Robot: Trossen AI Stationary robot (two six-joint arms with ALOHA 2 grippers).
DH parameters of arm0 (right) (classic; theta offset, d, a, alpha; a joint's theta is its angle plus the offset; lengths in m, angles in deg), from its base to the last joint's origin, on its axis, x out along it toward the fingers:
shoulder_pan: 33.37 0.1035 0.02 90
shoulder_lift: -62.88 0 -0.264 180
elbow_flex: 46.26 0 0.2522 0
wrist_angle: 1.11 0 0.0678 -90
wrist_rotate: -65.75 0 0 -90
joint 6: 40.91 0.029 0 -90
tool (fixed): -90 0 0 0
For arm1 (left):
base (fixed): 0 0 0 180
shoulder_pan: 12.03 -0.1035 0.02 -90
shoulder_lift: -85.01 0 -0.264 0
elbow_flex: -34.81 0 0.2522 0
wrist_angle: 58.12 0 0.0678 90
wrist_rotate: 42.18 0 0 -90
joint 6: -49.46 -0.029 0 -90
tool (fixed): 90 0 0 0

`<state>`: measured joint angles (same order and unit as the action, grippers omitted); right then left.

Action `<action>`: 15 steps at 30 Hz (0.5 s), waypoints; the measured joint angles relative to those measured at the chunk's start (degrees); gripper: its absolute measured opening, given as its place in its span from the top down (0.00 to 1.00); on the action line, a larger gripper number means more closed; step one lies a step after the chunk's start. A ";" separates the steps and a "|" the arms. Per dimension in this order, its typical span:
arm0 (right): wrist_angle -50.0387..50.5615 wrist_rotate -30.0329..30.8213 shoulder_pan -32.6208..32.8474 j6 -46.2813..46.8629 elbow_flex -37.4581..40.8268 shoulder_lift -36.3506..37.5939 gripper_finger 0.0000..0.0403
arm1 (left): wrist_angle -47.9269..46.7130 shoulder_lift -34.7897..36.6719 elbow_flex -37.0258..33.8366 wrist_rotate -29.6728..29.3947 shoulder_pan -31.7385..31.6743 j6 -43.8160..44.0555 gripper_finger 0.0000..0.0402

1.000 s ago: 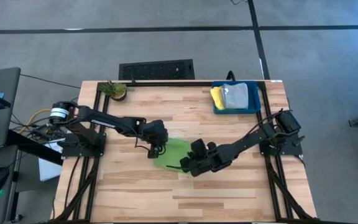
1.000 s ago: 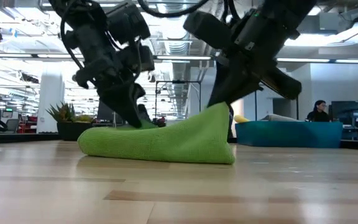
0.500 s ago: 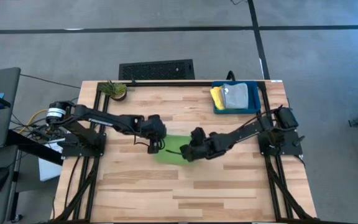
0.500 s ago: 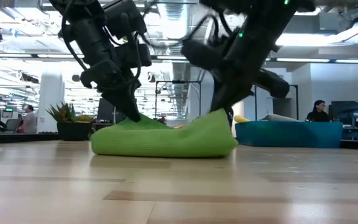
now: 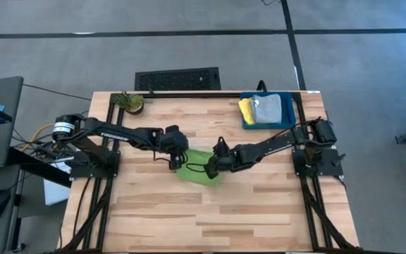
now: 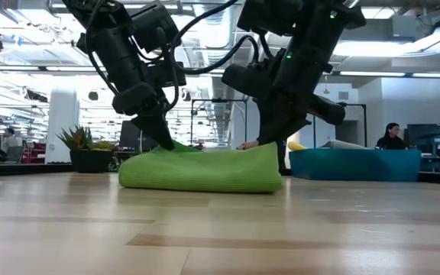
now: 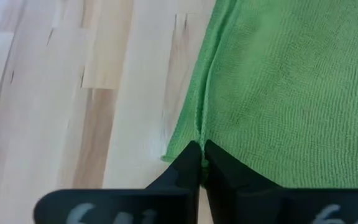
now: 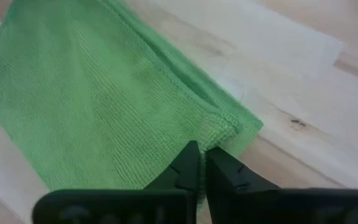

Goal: Fold microfiber towels
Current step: Fold the green microfiber cloth

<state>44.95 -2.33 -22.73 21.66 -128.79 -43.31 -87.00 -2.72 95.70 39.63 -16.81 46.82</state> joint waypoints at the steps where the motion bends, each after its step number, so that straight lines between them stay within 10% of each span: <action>1: 0.01 -1.05 -0.33 -0.87 0.00 0.00 0.89 | 0.00 0.00 -0.02 0.05 0.00 -0.04 0.98; 15: 0.06 -2.57 -1.41 -7.38 0.00 0.03 0.52 | -0.03 0.01 -0.07 -1.29 0.00 1.32 0.67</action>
<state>45.01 -4.90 -24.13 14.28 -128.79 -43.28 -87.02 -2.71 95.64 38.35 -16.80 48.14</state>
